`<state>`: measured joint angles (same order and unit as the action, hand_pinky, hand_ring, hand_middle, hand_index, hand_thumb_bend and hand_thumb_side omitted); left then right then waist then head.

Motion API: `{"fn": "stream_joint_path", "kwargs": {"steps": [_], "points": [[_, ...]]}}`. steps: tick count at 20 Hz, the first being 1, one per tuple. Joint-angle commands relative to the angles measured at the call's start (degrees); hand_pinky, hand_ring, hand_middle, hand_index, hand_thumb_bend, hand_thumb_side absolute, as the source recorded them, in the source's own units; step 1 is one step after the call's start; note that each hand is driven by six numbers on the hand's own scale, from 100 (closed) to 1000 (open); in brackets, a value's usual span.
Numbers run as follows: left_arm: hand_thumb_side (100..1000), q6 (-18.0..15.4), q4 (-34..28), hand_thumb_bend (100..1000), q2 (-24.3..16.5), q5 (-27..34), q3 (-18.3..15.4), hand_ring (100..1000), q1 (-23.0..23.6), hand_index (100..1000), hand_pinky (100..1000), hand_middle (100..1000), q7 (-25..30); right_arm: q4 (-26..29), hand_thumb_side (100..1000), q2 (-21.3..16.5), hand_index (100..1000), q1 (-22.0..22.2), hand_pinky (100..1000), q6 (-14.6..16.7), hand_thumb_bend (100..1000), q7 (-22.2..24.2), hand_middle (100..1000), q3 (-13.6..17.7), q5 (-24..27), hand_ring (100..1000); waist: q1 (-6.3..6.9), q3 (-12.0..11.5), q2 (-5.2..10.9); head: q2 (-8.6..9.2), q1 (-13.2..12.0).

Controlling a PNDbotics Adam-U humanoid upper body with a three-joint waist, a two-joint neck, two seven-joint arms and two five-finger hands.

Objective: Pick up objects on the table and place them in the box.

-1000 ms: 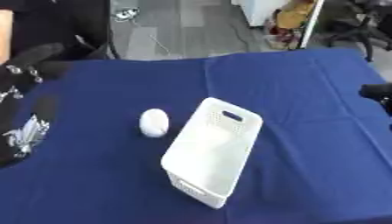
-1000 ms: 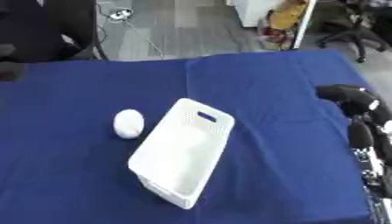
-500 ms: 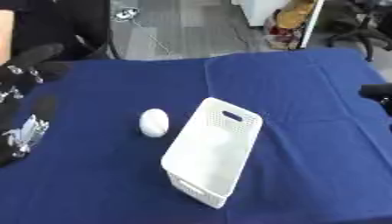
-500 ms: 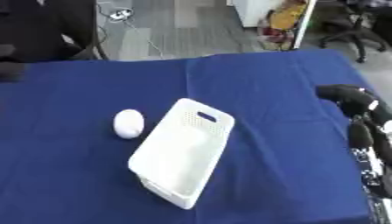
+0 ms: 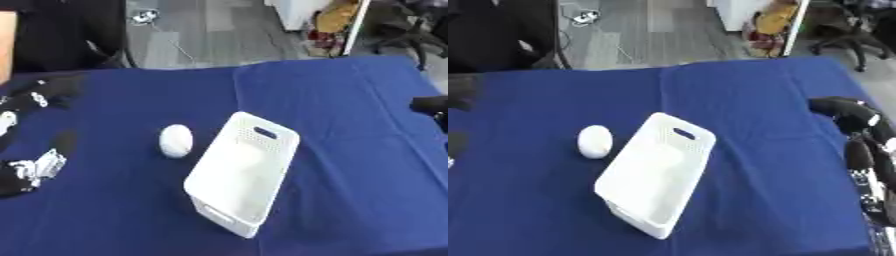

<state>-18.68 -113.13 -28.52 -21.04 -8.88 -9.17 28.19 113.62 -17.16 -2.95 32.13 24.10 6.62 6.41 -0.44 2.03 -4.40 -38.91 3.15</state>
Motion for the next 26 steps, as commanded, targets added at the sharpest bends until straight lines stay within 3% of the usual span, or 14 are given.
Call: {"fn": "stream_joint_path", "kwargs": {"steps": [1,14,26], "points": [[610,2.2,1.2,966,-1.8,-1.9,0.9,824,-1.9,995,702,934,0.7,1.0,676,-0.9,863,-0.1,844,-0.1,100,0.2,770,0.0,0.1,833,0.02,0.1,0.62,1.19,0.5],[614,1.9,4.5,953,-2.2,-3.8,3.1,830,-6.1,996,724,929,-0.2,1.0,676,-1.0,863,0.1,845,-0.1,100,0.4,769,0.0,0.2,835,-0.02,0.3,0.62,0.88,0.1],[654,-1.5,8.4,964,-4.9,-4.7,8.3,811,-12.2,961,729,886,0.7,1.0,675,-1.0,863,0.3,846,-0.2,100,0.7,768,-0.2,0.5,836,-0.07,0.6,0.78,0.69,-0.3]]}}
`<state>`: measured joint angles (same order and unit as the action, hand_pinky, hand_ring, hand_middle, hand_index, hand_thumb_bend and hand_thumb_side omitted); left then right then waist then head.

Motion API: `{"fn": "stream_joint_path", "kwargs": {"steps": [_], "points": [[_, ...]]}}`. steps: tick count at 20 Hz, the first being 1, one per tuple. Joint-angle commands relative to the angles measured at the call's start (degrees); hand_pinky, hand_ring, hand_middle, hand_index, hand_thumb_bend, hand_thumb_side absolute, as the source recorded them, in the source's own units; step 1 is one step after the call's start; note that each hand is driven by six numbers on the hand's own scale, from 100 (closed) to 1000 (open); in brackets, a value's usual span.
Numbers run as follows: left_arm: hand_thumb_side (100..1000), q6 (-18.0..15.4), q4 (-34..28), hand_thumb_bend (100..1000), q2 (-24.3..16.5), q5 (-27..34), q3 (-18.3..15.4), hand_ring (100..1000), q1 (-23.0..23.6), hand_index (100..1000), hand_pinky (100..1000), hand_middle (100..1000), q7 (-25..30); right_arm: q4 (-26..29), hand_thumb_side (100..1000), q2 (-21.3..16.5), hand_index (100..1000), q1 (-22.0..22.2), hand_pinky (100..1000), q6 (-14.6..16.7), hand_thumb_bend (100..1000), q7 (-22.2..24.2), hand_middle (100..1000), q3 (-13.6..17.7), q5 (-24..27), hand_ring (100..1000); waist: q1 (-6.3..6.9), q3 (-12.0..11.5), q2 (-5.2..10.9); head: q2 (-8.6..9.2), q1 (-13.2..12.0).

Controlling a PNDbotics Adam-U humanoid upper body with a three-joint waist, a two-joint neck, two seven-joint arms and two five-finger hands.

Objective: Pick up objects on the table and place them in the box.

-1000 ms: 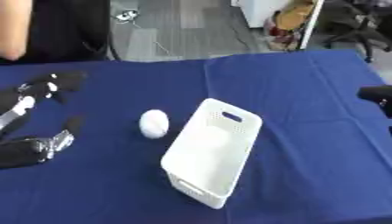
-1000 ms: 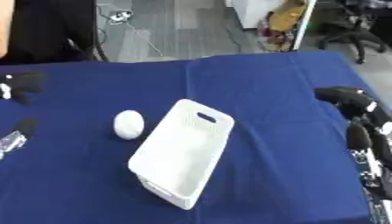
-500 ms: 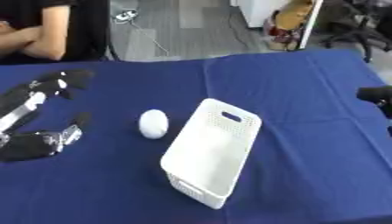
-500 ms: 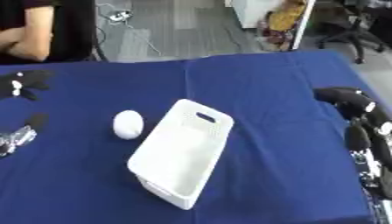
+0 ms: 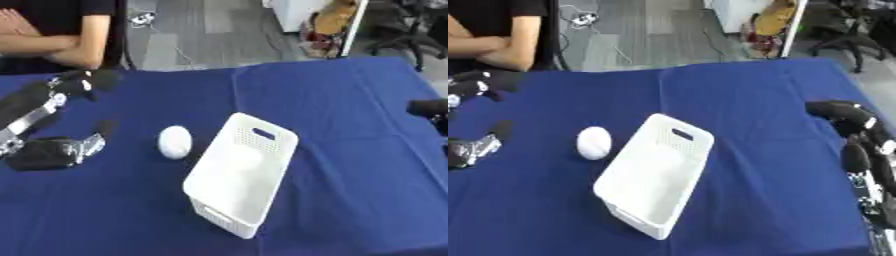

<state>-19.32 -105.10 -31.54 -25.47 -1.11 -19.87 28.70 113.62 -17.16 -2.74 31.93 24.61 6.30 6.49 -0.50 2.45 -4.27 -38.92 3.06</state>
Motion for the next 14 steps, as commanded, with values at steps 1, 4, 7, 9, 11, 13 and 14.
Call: {"fn": "stream_joint_path", "kwargs": {"steps": [1,4,7,9,11,13,14], "points": [[664,-1.1,0.8,965,-2.0,-0.3,0.9,808,-1.9,956,731,881,0.4,1.0,675,-1.0,863,0.1,847,0.0,100,0.3,768,0.1,0.4,836,-0.02,0.2,0.65,0.66,-0.3],[679,-2.1,2.2,963,-2.6,-0.6,2.0,805,-2.9,957,733,878,0.8,1.0,675,-1.0,863,0.1,847,0.0,100,0.3,768,0.1,0.5,836,-0.03,0.2,0.68,0.59,-0.4],[694,-3.2,4.3,963,-3.1,-0.9,3.3,803,-4.3,958,736,875,1.0,1.0,675,-1.0,863,0.1,847,0.0,100,0.5,768,0.0,0.6,836,-0.04,0.2,0.73,0.55,-0.5],[710,-4.0,5.8,957,-3.3,-1.2,4.3,802,-5.5,959,738,875,1.3,1.0,675,-1.0,863,0.2,847,-0.1,100,0.5,768,0.0,0.6,836,-0.07,0.2,0.78,0.52,-0.6],[722,-4.7,7.8,950,-3.1,-1.6,5.4,802,-7.1,960,739,875,1.8,1.0,675,-1.0,863,0.2,848,-0.1,100,0.6,768,0.0,0.6,837,-0.11,0.1,0.83,0.42,-0.7],[724,-5.3,9.7,948,-2.7,-2.1,6.2,803,-8.6,962,741,874,2.1,1.0,675,-1.0,863,0.3,847,-0.1,100,0.7,768,0.0,0.7,837,-0.17,0.1,0.85,0.4,-0.7],[725,-5.6,10.7,943,-2.5,-2.4,6.6,802,-9.4,961,741,872,2.1,1.0,675,-1.0,863,0.3,847,-0.1,100,0.7,768,0.0,0.7,837,-0.21,0.1,0.87,0.42,-0.7]]}}
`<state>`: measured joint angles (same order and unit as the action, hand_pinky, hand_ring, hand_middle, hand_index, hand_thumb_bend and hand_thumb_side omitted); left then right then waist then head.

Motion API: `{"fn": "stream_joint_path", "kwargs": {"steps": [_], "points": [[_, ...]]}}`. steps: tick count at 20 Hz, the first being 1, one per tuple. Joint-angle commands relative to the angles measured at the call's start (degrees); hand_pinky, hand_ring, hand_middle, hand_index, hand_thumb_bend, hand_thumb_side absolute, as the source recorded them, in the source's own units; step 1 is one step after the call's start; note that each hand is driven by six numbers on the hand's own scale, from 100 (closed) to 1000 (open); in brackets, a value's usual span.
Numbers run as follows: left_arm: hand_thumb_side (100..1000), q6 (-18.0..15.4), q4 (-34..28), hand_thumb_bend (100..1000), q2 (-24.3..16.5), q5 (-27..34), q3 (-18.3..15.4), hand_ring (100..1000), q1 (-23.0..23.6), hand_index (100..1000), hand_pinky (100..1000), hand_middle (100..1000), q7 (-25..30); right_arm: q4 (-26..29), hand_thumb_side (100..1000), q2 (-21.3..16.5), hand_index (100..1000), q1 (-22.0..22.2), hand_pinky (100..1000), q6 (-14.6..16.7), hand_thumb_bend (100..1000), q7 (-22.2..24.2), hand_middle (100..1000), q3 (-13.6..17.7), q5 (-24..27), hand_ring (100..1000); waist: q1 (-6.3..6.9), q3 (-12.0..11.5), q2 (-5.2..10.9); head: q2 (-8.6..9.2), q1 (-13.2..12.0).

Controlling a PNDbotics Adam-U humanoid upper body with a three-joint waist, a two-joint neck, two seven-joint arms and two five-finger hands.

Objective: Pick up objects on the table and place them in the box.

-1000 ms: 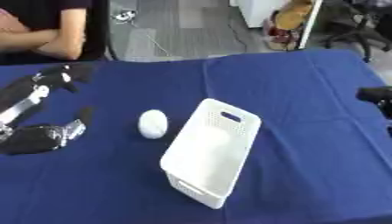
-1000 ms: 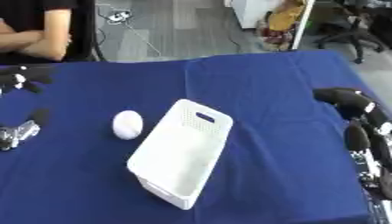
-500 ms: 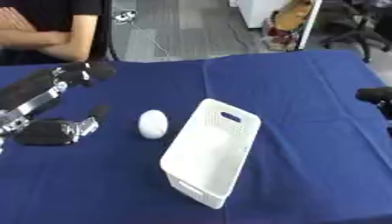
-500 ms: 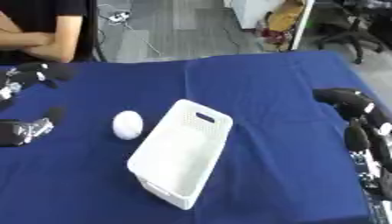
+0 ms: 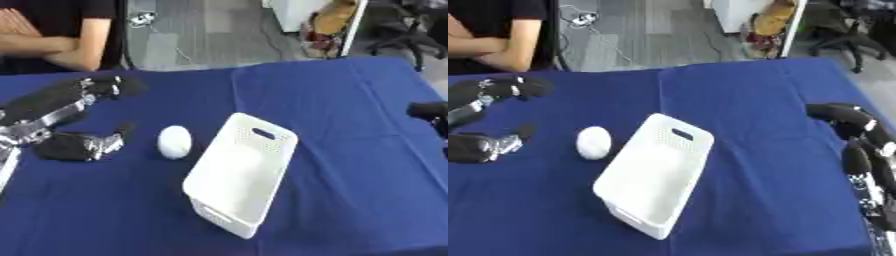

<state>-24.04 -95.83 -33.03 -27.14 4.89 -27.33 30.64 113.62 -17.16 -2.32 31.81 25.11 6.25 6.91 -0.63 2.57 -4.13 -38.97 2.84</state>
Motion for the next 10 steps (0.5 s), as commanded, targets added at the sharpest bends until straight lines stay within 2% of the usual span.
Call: {"fn": "stream_joint_path", "kwargs": {"steps": [1,7,10], "points": [[728,-1.1,2.2,935,-0.8,-1.0,0.8,800,-2.4,959,739,870,0.1,1.0,675,-1.0,863,-0.1,847,0.0,100,0.2,768,0.0,0.3,837,-0.09,0.0,0.74,0.47,-0.5],[747,-2.0,7.1,929,0.3,-3.4,2.3,801,-6.0,962,746,869,-0.7,1.0,675,-1.0,863,0.0,848,0.1,100,0.3,768,0.0,0.4,837,-0.19,-0.1,0.83,0.3,-0.7],[763,-2.2,9.7,883,1.1,-4.7,2.8,798,-7.5,966,739,873,-1.5,1.0,675,-1.0,863,0.1,848,0.1,100,0.3,768,-0.1,0.4,837,-0.25,-0.1,0.89,0.29,-0.8]]}}
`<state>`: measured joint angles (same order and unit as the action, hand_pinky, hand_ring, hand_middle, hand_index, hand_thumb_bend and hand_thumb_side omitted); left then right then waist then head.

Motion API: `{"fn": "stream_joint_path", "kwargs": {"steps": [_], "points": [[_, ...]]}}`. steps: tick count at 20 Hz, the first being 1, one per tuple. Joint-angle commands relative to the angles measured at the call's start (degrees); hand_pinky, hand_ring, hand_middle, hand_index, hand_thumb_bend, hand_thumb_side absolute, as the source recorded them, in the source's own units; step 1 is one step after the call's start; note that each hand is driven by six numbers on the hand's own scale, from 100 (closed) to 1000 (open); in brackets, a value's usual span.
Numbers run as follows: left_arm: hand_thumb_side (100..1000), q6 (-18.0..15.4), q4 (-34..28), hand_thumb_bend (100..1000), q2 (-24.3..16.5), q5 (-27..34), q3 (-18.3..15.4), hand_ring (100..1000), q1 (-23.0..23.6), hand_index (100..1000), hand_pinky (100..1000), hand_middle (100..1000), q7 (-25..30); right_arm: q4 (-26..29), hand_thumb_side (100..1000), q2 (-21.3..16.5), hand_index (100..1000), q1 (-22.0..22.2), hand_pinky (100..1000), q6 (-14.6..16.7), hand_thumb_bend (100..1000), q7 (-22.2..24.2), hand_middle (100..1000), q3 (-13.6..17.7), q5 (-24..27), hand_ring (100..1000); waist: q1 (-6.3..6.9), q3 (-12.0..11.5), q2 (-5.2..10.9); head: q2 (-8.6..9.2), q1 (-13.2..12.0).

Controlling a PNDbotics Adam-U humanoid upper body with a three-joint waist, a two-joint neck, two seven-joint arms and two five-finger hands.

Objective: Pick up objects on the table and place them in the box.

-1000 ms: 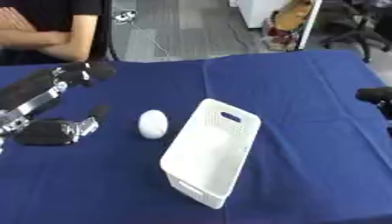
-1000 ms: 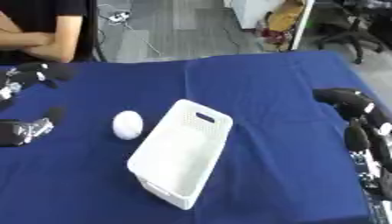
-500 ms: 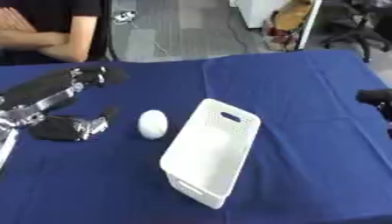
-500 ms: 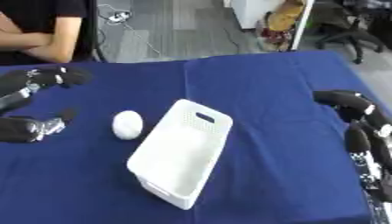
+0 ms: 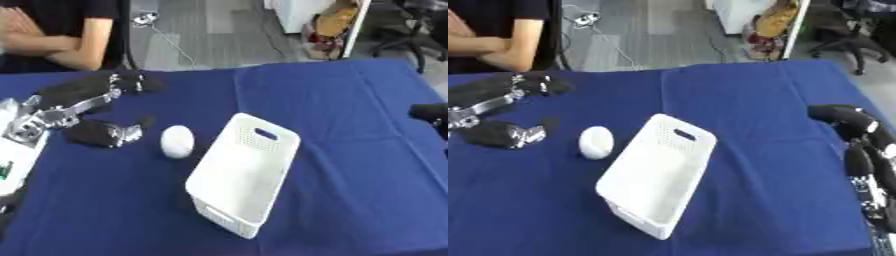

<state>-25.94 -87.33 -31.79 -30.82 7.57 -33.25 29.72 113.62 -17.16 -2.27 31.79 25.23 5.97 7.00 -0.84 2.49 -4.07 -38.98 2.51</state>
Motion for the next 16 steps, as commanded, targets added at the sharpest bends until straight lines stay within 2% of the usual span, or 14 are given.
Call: {"fn": "stream_joint_path", "kwargs": {"steps": [1,2,4,10,16], "points": [[758,-0.4,1.9,896,0.0,-1.4,0.3,798,-1.9,966,740,873,-1.1,1.0,675,-1.0,863,0.0,848,0.1,100,0.2,768,0.2,0.4,837,-0.05,-0.1,0.83,0.31,-0.5],[769,-0.2,2.7,854,0.5,-1.7,0.4,796,-2.3,966,735,873,-1.8,1.0,675,-1.0,863,0.0,848,0.1,100,0.2,768,0.2,0.4,837,-0.1,-0.1,0.84,0.32,-0.6],[770,0.2,4.4,831,1.5,-2.5,0.8,794,-3.1,963,731,873,-4.1,1.0,675,-1.0,863,0.0,848,0.1,100,0.3,768,0.2,0.4,837,-0.17,0.0,0.84,0.37,-0.7],[769,0.5,8.8,819,4.1,-5.1,2.7,787,-4.6,954,727,864,-11.3,1.0,675,-1.0,863,0.0,847,0.2,100,0.4,768,0.0,0.6,837,-0.24,0.1,0.84,0.29,-1.0],[790,-0.5,12.9,814,6.2,-8.8,4.0,789,-6.2,957,734,864,-13.6,1.0,675,-1.0,863,-0.1,847,0.2,100,0.5,768,0.0,0.8,837,-0.27,0.3,0.87,0.38,-1.2]]}}
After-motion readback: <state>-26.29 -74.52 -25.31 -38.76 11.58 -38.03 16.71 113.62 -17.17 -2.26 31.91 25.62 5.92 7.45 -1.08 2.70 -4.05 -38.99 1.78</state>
